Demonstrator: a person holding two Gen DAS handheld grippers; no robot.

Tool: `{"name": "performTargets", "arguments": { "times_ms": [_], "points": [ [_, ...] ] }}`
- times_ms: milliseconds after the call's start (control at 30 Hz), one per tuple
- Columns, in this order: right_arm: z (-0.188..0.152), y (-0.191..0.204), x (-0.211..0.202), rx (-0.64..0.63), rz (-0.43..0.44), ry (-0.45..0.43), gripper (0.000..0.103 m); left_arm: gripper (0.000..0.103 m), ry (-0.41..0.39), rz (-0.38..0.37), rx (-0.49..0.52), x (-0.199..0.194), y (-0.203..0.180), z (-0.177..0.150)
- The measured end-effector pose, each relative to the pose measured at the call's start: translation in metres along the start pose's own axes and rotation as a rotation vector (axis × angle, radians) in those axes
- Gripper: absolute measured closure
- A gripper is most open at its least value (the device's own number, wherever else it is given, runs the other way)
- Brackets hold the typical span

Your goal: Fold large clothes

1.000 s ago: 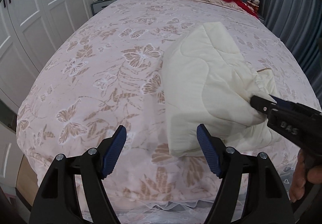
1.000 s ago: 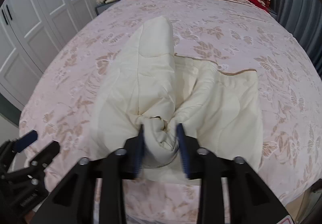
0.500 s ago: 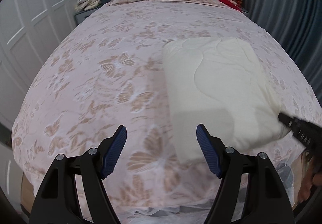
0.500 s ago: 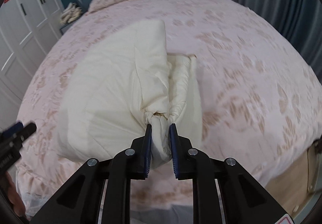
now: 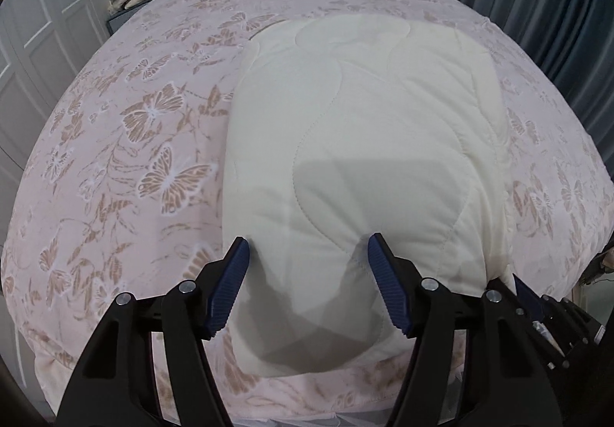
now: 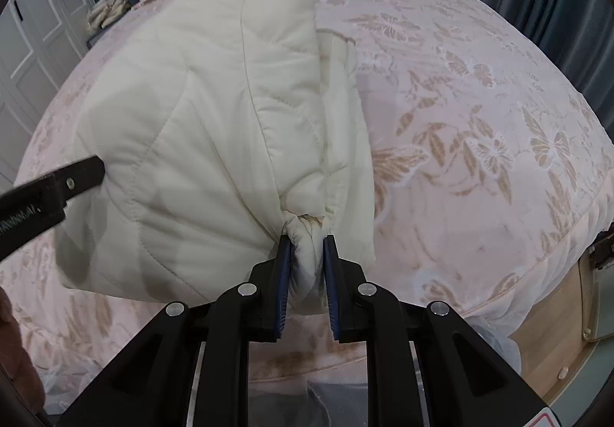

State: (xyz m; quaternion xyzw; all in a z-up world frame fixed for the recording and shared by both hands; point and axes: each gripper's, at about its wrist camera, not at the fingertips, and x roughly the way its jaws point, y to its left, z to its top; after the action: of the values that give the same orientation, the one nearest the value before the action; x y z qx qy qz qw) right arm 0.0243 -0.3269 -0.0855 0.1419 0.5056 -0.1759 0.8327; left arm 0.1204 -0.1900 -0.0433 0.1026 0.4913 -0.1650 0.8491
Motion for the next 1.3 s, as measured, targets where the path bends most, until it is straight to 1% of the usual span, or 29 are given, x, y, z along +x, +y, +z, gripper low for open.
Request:
{"name": "performTargets", "arguments": {
  "times_ms": [233,300,400,433,533,567,633,700,833,933,1000,1033,1067,1100,1200,1300],
  "points": [
    [-0.007,0.006,0.018,-0.022,-0.029,0.025,0.084,0.04,0.013,0.043,0.047,0.012,-0.013,-0.004],
    [-0.005,0.006,0.017,-0.021,-0.019,0.029,0.079,0.04,0.011,0.058,0.056,0.015,-0.016,-0.004],
    [0.001,-0.005,0.003,0.034,0.038,0.033,0.078,0.04,0.009,0.071,0.056,0.016,-0.016,-0.004],
    [0.005,-0.011,-0.007,0.069,0.067,0.026,0.079,0.04,0.009,0.071,0.053,0.017,-0.014,-0.003],
    [0.015,-0.021,-0.032,0.113,0.121,-0.017,0.08,0.04,0.012,0.067,0.041,0.018,-0.01,0.0],
    [0.02,-0.023,-0.042,0.122,0.131,-0.042,0.08,0.04,0.012,0.067,0.036,0.018,-0.009,0.001],
    [0.032,-0.025,-0.059,0.127,0.12,-0.097,0.08,0.04,0.017,0.066,0.027,0.019,-0.009,0.002],
    [0.043,-0.025,-0.063,0.133,0.129,-0.119,0.08,0.04,0.016,0.072,0.03,0.019,-0.01,0.002],
    [0.061,-0.015,-0.052,0.13,0.155,-0.111,0.08,0.04,0.017,0.07,0.031,0.021,-0.007,0.002],
    [0.073,-0.007,-0.034,0.134,0.168,-0.082,0.076,0.04,0.021,0.063,0.026,0.021,-0.006,0.001],
    [0.08,0.0,-0.019,0.129,0.172,-0.058,0.076,0.04,0.024,0.056,0.021,0.02,-0.005,0.002],
    [0.081,0.001,-0.015,0.127,0.17,-0.054,0.076,0.04,0.025,0.05,0.016,0.019,-0.003,0.003],
    [0.083,0.004,-0.008,0.116,0.159,-0.049,0.086,0.04,0.024,0.044,0.011,0.017,-0.002,0.004],
    [0.084,0.004,-0.004,0.109,0.165,-0.046,0.092,0.04,0.023,0.033,0.002,0.014,0.0,0.006],
    [0.085,0.003,-0.005,0.102,0.16,-0.058,0.096,0.041,0.003,0.001,-0.029,0.002,0.008,0.016],
    [0.085,-0.005,-0.01,0.117,0.16,-0.075,0.098,0.042,-0.024,-0.004,-0.044,-0.007,0.014,0.027]
  ]
}}
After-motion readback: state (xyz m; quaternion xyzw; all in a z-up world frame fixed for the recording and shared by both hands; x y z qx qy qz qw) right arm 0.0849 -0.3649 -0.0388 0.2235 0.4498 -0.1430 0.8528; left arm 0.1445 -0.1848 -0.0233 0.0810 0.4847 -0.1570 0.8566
